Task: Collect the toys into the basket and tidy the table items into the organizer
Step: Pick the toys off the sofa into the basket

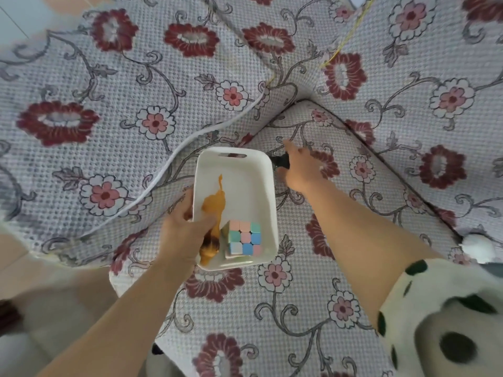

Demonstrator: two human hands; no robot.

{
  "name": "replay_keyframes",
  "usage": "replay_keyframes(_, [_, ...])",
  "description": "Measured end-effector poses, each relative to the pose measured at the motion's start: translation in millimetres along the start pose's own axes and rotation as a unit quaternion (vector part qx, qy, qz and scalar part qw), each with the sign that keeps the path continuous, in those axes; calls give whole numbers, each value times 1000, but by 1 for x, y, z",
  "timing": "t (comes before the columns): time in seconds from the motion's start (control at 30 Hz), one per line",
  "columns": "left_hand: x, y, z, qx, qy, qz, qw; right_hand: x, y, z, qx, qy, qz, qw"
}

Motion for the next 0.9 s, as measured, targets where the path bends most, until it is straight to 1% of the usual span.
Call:
replay_keyframes(0.07, [1, -2, -2, -2, 2, -9, 1000, -7, -7, -2, 1, 34, 0, 999])
replay_keyframes(0.13, [2, -4, -4, 4, 10, -16, 1000, -10, -6, -2, 4, 36, 10, 999])
replay_keyframes(0.2, [5, -5, -5, 16, 12, -17, 1000, -12, -2, -2, 7, -5, 12, 1000])
replay_keyframes(0.27, [7, -7, -4, 31, 10, -13, 999, -4, 7, -1, 4, -95, 44, 995])
replay_keyframes(0.3, [7, -7, -4, 34, 4, -12, 999, 2, 13, -1, 1, -149, 73, 986])
replay_keyframes(0.37, [5, -7, 2, 40, -10, -15, 999, 24, 30, -2, 5, -256, 133, 957])
replay_keyframes(0.43, [0, -4, 10, 40, -20, -26, 999, 48, 52, -5, 17, -356, 160, 921])
replay_keyframes(0.5, [-7, -3, 18, 35, -30, -23, 999, 72, 76, -14, 45, -425, 154, 891])
replay_keyframes(0.53, [-11, -2, 21, 30, -34, -26, 999, 80, 87, -21, 64, -445, 143, 882])
replay_keyframes(0.6, [-23, 1, 28, 21, -26, -43, 999, 91, 106, -36, 90, -467, 123, 871])
replay_keyframes(0.63, [-28, 3, 30, 16, -24, -50, 998, 92, 112, -43, 89, -470, 118, 870])
replay_keyframes(0.7, [-39, 7, 35, 2, -27, -57, 998, 88, 119, -56, 56, -453, 127, 880])
replay_keyframes(0.77, [-49, 14, 40, -3, -27, -68, 997, 82, 121, -62, -6, -435, 155, 887])
replay_keyframes(0.83, [-55, 21, 43, -5, -40, -73, 997, 79, 122, -65, -62, -452, 172, 873])
replay_keyframes(0.9, [-62, 28, 45, -2, -46, -82, 996, 78, 125, -63, -97, -469, 177, 860])
Point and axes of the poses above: each hand's wrist, its own y-axis away from the middle knuckle, its own x-axis out of the back of the hand, z = x × y, the point moved 2 cm from there along -y, towards the middle knuckle, and after that the axes turned 4 degrees about -z, right-handed, at the moved point
